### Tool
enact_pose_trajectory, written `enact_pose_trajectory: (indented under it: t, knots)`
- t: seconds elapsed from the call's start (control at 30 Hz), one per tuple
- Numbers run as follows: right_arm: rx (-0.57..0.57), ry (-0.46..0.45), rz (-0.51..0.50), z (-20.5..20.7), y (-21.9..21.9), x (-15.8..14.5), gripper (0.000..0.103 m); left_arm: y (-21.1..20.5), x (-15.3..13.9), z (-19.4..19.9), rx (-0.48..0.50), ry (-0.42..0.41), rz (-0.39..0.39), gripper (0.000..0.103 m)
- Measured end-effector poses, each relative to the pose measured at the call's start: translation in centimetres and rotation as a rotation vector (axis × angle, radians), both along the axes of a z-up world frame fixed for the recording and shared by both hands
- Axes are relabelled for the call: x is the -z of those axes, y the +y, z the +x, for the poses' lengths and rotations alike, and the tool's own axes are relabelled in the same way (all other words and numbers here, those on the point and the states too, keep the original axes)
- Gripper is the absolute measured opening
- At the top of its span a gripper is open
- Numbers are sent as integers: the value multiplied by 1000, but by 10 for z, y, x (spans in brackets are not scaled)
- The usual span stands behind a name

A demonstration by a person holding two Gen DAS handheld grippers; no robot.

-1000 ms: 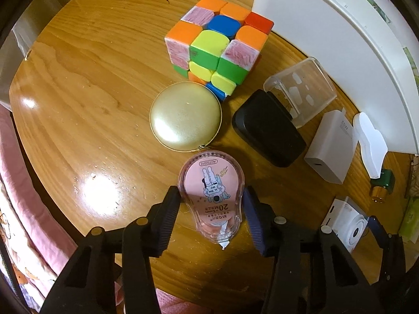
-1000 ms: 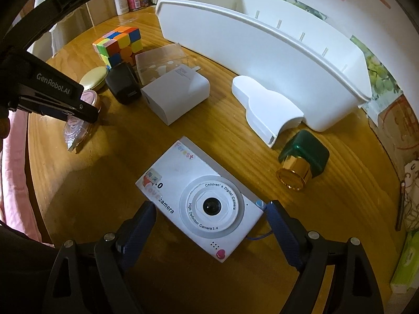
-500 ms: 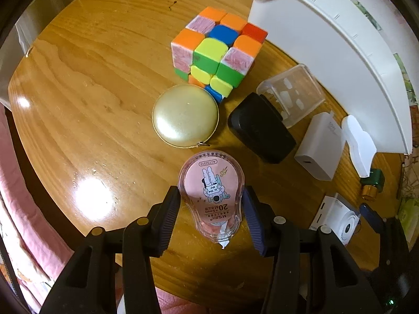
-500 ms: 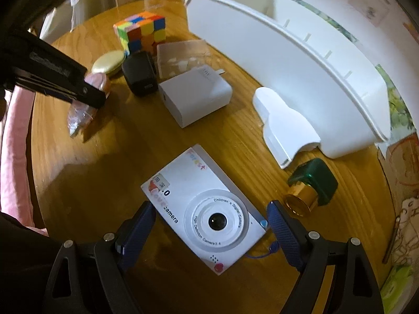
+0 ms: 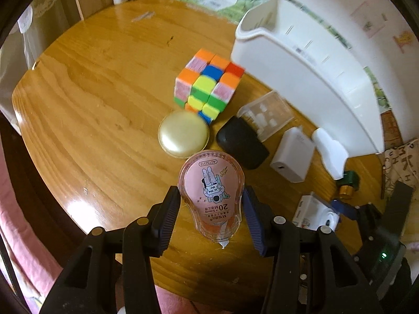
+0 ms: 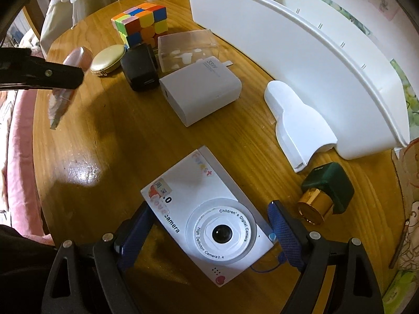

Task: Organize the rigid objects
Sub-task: 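Grasp the pink tape dispenser with the left tool while the right tool grasps the white toy with round lens, then carry the tape dispenser and white toy into the white tray and open both tools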

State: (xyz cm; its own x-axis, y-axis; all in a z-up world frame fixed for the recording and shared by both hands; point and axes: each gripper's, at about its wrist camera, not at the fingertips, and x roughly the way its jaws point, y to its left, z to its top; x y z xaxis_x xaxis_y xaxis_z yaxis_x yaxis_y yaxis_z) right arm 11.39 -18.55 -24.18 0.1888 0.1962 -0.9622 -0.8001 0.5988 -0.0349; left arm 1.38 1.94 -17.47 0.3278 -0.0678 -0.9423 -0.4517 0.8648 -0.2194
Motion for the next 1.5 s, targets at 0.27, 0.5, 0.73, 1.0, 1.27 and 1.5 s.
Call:
enact_pose_trajectory:
  t: [0.27, 0.5, 0.73, 1.0, 1.27, 1.5]
  knots:
    - [13, -10, -1, 0, 0, -1, 81, -12, -20, -3, 27, -88, 14, 52]
    - [36, -22, -4, -11, -7, -5, 71, -17, -27, -11, 32, -125, 16, 52]
    - [67, -17, -3, -25, -10, -5, 66, -20, -33, -19, 46, -164, 21, 52]
    - [113, 41, 18, -39, -28, -13, 65, -21, -43, -27, 65, -218, 26, 52]
    - [162, 92, 70, -43, -42, -24, 64, -23, -51, -21, 106, -237, 52, 52]
    - [191, 74, 137, -36, -50, -58, 60, -23, -64, -5, 162, -265, 66, 52]
